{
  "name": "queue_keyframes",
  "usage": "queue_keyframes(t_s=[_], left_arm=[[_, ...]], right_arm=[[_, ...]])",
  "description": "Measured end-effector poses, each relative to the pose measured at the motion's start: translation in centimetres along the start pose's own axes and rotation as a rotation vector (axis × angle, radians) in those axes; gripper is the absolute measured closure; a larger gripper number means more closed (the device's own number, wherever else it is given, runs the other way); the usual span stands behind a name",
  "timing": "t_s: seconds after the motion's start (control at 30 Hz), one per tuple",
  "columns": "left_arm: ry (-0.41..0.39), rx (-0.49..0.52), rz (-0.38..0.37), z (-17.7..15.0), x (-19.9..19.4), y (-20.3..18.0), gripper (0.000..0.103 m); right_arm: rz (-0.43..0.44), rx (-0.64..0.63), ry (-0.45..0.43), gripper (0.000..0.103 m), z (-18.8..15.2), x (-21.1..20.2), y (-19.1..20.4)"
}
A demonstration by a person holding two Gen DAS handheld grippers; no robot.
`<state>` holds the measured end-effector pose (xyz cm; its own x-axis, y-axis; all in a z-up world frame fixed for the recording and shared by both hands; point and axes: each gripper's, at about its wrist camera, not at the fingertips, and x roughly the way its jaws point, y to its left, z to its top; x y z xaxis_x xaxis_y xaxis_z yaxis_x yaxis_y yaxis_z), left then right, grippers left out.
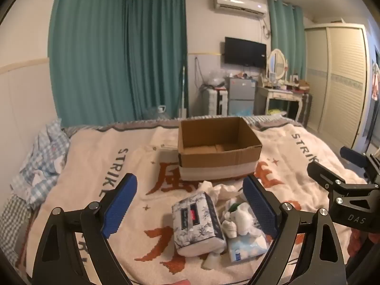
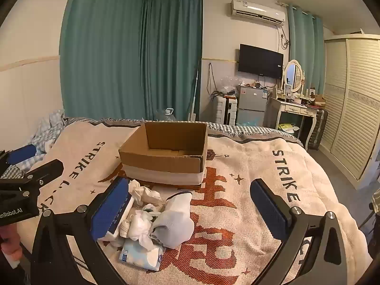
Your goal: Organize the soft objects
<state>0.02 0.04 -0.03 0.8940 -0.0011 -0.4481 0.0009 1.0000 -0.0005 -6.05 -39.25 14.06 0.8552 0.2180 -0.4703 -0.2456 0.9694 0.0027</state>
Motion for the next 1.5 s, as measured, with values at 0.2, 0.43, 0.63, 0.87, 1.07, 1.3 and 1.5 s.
queue_keyframes(t_s=[0.2,0.43,0.63,0.87,1.07,1.3,1.5], left_arm=[[-0.010,0.008,0.004,-0.10,-0.03,0.00,0.011],[-0.008,0.013,0.000,-0.23,0.09,-0.38,0.011],[-0.009,0.013,0.002,-0.43,0.06,-0.29,0.011],[-0.004,0.011,0.006,-0.53,0.09,-0.27,0.011],[0.001,0.016,0.008,-0.65,0.16,-0.43,0.011],[0.005,0.016,0.005,-0.71,0.23,-0.39,0.011],[0.011,0.010,-0.001,-0.83,0.26,-0.38,0.011]], right_arm=[[-0.001,-0.004,-0.007,0.000,-0.04,-0.04,0.06],[-0.005,0.002,-0.002,0.000,-0.01,-0.52,-0.52],[-0.003,0.000,0.002,0.000,-0.25,0.16,-0.10],[-0.003,0.006,0.006,0.000,-0.36,0.24,-0.49],[-0.008,0.006,0.010,0.000,-0.36,0.21,-0.56],[-0.011,0.009,0.014,0.000,-0.40,0.31,-0.62],[-0.010,0.005,0.018,0.000,-0.42,0.33,-0.67]])
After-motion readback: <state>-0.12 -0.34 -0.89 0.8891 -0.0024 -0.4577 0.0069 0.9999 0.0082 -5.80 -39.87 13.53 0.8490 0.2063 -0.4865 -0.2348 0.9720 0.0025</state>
